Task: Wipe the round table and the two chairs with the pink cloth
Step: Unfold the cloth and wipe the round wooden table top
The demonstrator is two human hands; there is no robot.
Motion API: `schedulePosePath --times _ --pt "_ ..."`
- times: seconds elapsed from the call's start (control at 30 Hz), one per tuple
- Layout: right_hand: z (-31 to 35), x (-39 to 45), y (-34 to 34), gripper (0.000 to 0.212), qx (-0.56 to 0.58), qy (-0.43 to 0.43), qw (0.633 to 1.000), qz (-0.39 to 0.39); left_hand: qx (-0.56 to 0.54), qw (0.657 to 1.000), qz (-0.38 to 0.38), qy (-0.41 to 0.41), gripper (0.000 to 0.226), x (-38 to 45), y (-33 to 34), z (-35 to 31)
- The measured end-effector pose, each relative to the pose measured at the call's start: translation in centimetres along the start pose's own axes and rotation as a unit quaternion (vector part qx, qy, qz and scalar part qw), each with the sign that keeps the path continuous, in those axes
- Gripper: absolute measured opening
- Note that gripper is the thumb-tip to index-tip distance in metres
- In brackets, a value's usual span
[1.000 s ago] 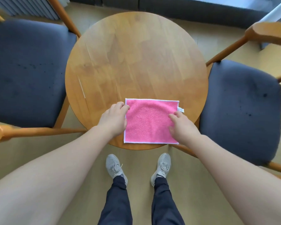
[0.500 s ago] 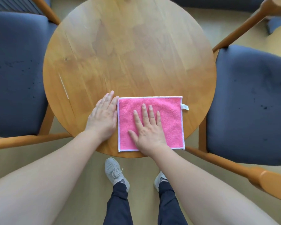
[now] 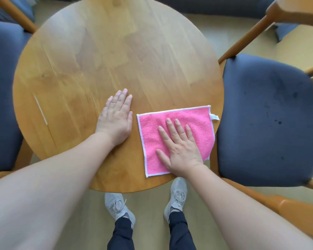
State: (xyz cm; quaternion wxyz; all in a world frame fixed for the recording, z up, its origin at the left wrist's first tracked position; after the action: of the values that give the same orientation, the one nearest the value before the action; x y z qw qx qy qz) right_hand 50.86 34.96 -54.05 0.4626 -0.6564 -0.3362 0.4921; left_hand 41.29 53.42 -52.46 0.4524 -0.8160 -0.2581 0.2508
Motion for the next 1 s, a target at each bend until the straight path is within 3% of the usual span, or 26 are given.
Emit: schedulePosePath --times 0.3,0.47,0.57,0.8,1.0 --pt "-10.1 4.3 -0.2 0.070 0.002 0.110 0.994 0.021 0.026 0.998 -0.039 -0.040 0.057 3.7 -0.4 0.9" --pt "-12.5 6.6 -0.8 0.075 0.014 0.154 0.988 0.019 0.005 0.987 -0.102 -0.121 0.059 5.2 -1.0 1.8" --pt "-13.1 7.6 -1.0 0.074 0.017 0.174 0.984 0.025 0.027 0.989 -0.087 -0.120 0.060 5.4 -0.8 1.8" --pt "-11.2 7.5 -1.1 0.076 0.027 0.217 0.975 0.030 0.028 0.990 -0.080 -0.113 0.059 4.9 -0.6 1.8" --pt "-4.7 7.9 -1.8 0.072 0.034 0.143 0.989 0.021 0.006 0.990 -0.090 -0.110 0.059 5.0 -0.9 1.5"
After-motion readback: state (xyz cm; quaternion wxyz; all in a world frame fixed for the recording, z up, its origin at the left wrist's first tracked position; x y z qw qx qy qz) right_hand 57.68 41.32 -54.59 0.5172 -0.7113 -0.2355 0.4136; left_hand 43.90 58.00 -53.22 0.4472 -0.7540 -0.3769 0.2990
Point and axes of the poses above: each hand's wrist, its own x-axis towards the middle knuckle, its own y-axis out of the palm, z = x × y, the point moved 6 cm from there along x, towards the middle knuckle, and after that the axes turned 11 degrees about -x, right-handed, at the moved point
